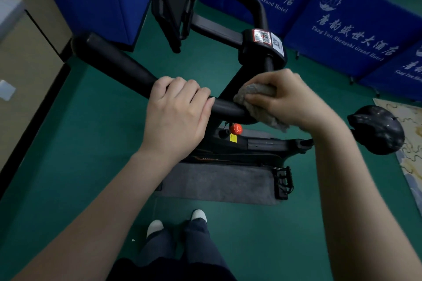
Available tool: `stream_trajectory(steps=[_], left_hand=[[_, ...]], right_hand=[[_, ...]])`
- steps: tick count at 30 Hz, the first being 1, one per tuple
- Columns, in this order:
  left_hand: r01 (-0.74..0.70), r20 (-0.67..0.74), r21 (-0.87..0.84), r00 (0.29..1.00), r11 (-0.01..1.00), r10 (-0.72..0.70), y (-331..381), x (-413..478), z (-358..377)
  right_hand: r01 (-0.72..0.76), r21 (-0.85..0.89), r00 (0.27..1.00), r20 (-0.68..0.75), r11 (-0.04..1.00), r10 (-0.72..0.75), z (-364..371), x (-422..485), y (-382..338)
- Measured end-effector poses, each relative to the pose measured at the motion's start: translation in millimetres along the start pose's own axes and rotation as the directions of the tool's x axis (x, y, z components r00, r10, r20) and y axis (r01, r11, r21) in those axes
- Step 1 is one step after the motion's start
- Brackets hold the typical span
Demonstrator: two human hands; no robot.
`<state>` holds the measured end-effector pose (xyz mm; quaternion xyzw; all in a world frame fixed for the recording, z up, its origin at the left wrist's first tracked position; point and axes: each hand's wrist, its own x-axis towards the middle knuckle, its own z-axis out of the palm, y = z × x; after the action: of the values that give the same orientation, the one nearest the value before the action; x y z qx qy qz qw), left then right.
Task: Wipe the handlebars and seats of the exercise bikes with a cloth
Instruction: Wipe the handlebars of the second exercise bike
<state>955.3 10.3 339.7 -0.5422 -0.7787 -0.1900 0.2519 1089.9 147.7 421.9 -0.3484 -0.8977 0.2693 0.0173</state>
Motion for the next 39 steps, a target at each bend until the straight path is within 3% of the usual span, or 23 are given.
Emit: stream_trajectory(steps=[6,10,13,16,20,22,26,29,34,39], left_hand=[[0.009,-0.028,-0.022,1.000,1.000,-0.010,1.8,-0.2,1.5],[0.000,-0.046,-0.030,0.999,1.000,-0.001,3.0,-0.6,0.3],[0.019,-0.028,-0.040,0.999,0.999,-0.020,6.1,0.5,-2.6],[0.101,-0.012,-0.043,0.995,0.994,-0.102,14.3,2.8,-5.4],[0.224,-0.004,-0.010,0.975,0.974,-0.224,46.0,7.9,0.1],[0.249,0.008,-0.010,0.968,0.968,-0.249,62.7,9.2,6.7],[0.305,-0.011,0.002,0.952,0.952,-0.305,71.8,10.5,11.7],[0.321,-0.021,0.024,0.947,0.947,-0.321,72.3,10.3,12.0],[0.326,-0.039,0.020,0.945,0.945,-0.325,72.0,9.2,14.3],[0.312,-0.058,0.005,0.948,0.950,-0.311,71.2,8.8,15.9]], right_hand=[[-0.002,0.168,0.919,0.388,0.986,-0.064,-6.0,56.5,-1.1],[-0.028,0.216,0.726,0.676,0.976,-0.129,-9.7,82.9,8.9],[0.098,0.157,0.589,0.787,0.983,-0.185,-15.8,97.9,14.5],[0.286,0.090,0.549,0.801,0.954,-0.240,-21.0,102.1,16.7],[0.545,0.024,0.618,0.664,0.838,-0.421,-20.5,88.5,21.7],[0.647,-0.038,0.619,0.609,0.761,-0.495,-24.8,82.2,26.8],[0.703,-0.163,0.633,0.587,0.692,-0.504,-41.3,78.2,37.0],[0.701,-0.149,0.673,0.462,0.697,-0.578,-35.2,64.3,46.7],[0.671,0.075,0.741,-0.058,0.737,-0.669,-5.9,21.8,79.4],[0.634,0.092,0.676,-0.550,0.768,-0.491,37.2,2.3,107.4]])
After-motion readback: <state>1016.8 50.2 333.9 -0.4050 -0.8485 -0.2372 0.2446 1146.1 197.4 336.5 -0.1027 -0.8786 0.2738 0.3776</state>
